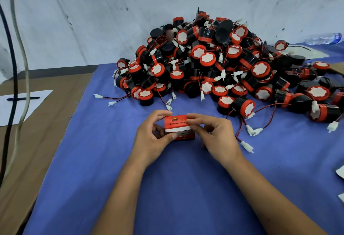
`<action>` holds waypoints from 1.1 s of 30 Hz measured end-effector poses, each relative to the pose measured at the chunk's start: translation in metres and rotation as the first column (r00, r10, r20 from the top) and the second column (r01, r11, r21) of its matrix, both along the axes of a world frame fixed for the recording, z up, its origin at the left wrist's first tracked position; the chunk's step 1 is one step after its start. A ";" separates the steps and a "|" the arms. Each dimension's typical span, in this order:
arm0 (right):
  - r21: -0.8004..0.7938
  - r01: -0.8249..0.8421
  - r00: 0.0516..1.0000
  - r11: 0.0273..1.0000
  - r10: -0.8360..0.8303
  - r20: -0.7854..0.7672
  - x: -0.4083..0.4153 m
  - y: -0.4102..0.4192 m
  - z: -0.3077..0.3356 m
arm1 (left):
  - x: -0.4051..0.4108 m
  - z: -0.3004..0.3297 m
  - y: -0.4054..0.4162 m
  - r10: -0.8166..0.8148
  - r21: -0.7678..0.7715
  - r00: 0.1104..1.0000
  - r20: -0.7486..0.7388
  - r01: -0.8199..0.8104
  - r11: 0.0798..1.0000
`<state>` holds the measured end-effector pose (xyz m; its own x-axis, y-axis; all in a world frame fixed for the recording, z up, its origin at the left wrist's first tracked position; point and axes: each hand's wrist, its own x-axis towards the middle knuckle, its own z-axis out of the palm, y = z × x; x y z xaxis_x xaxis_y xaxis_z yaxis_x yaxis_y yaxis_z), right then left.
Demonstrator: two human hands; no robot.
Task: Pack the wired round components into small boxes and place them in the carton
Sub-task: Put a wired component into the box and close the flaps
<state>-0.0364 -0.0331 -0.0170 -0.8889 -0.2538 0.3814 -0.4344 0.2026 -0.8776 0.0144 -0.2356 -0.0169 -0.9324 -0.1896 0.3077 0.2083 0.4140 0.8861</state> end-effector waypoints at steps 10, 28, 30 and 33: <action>-0.064 -0.062 0.998 0.996 0.064 0.027 0.008 -0.018 0.003 | 0.001 0.004 0.017 0.042 -0.189 0.994 -0.096 -0.060 0.980; -0.105 -0.170 0.944 0.980 0.193 0.268 -0.011 0.005 0.004 | -0.005 -0.001 0.012 0.094 0.115 0.995 0.033 -0.097 0.989; -0.105 -0.180 0.944 0.978 0.201 0.261 -0.010 0.003 0.006 | -0.004 -0.001 0.010 0.078 0.107 0.996 0.045 -0.082 0.991; -0.080 -0.189 0.951 0.979 0.203 0.235 -0.010 0.003 0.008 | -0.003 0.001 0.012 0.052 0.073 0.998 0.040 -0.054 0.996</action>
<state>-0.0460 -0.0299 -0.0094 -0.8910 -0.4165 0.1806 -0.2349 0.0825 -0.9685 0.0116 -0.2235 -0.0158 -0.9311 -0.2600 0.2557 0.1535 0.3565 0.9216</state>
